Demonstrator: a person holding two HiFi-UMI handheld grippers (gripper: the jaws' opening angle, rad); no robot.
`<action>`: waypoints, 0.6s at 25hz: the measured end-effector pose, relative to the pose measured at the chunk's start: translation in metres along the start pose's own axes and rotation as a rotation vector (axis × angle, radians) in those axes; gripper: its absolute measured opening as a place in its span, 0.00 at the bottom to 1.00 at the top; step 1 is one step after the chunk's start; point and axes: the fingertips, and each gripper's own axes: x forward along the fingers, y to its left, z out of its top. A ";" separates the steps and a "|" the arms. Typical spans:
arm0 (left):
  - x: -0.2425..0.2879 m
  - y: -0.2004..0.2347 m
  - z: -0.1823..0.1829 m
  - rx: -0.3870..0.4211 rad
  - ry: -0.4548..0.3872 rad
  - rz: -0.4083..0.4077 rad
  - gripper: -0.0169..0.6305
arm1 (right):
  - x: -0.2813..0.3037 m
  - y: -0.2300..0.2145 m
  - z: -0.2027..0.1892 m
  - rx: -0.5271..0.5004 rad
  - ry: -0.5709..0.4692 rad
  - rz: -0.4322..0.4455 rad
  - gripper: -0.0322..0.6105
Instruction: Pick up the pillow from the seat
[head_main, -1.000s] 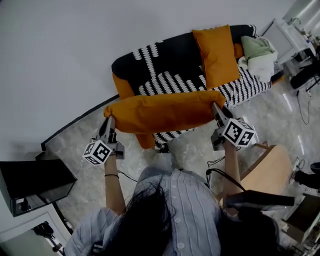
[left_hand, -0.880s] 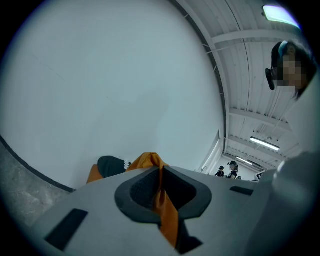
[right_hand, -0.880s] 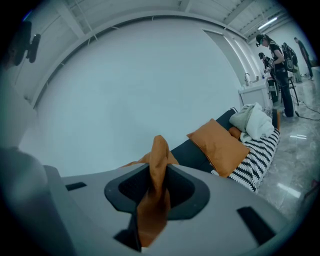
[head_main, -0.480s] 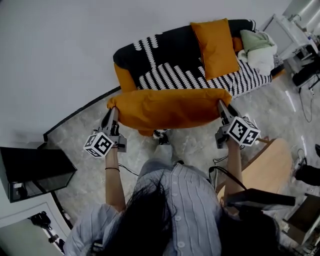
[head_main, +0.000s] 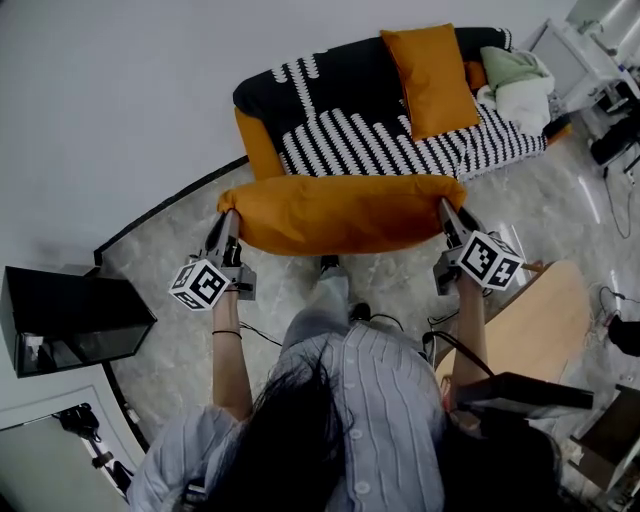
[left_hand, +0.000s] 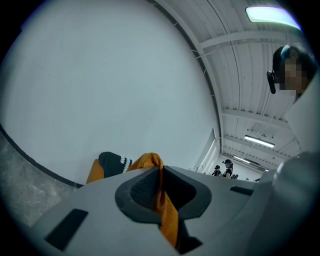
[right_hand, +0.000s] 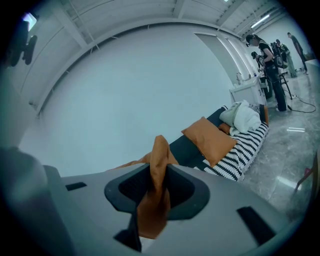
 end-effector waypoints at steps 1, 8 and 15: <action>-0.007 -0.004 -0.004 0.003 0.003 0.000 0.08 | -0.007 -0.001 -0.005 0.005 0.001 0.004 0.21; -0.050 -0.018 -0.024 0.004 0.015 0.011 0.08 | -0.047 -0.006 -0.035 0.019 0.015 -0.002 0.21; -0.078 -0.027 -0.042 -0.018 0.019 0.039 0.07 | -0.072 -0.015 -0.057 0.000 0.045 -0.008 0.21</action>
